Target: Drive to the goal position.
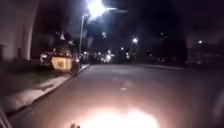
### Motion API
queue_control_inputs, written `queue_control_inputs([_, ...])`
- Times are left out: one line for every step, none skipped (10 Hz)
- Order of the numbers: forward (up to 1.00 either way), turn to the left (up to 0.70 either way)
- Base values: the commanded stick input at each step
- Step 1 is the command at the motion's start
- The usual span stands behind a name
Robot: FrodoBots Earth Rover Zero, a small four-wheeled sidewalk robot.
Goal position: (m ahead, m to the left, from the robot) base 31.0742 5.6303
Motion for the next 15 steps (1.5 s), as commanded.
queue_control_inputs([1.00,0.00])
queue_control_inputs([1.00,0.00])
queue_control_inputs([1.00,0.00])
queue_control_inputs([1.00,0.00])
queue_control_inputs([1.00,0.00])
queue_control_inputs([1.00,0.00])
queue_control_inputs([1.00,0.00])
queue_control_inputs([1.00,0.00])
queue_control_inputs([1.00,0.00])
queue_control_inputs([1.00,0.00])
queue_control_inputs([1.00,0.00])
queue_control_inputs([1.00,0.00])
queue_control_inputs([1.00,0.00])
queue_control_inputs([1.00,0.00])
queue_control_inputs([1.00,0.00])
